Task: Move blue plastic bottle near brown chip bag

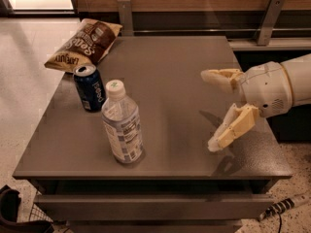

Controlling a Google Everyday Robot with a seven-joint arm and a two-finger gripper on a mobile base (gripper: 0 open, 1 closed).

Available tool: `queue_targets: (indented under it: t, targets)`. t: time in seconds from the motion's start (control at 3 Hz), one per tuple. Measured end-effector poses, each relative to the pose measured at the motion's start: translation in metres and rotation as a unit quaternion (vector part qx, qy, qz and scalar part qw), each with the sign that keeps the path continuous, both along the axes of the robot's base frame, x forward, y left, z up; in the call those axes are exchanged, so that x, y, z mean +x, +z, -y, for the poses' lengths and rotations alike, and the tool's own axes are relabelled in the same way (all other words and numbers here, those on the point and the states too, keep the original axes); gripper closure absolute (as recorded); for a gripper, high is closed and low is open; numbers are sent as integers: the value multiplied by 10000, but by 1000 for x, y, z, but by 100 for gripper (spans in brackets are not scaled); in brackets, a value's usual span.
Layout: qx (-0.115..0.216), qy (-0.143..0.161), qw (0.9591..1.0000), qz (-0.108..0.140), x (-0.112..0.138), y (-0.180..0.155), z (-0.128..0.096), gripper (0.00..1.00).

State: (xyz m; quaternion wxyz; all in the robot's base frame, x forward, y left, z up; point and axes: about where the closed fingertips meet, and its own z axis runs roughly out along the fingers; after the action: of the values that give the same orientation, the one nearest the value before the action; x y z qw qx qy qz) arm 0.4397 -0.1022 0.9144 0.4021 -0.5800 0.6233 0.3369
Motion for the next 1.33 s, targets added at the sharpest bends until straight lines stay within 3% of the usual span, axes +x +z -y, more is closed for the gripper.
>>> queue_targets:
  t: [0.33, 0.67, 1.33]
  targets:
    - [834, 19, 9964, -119, -14, 10, -27, 0]
    - [1408, -23, 9900, -8, -28, 19, -49, 0]
    - [1446, -169, 9893, 9, -24, 9, -59, 0]
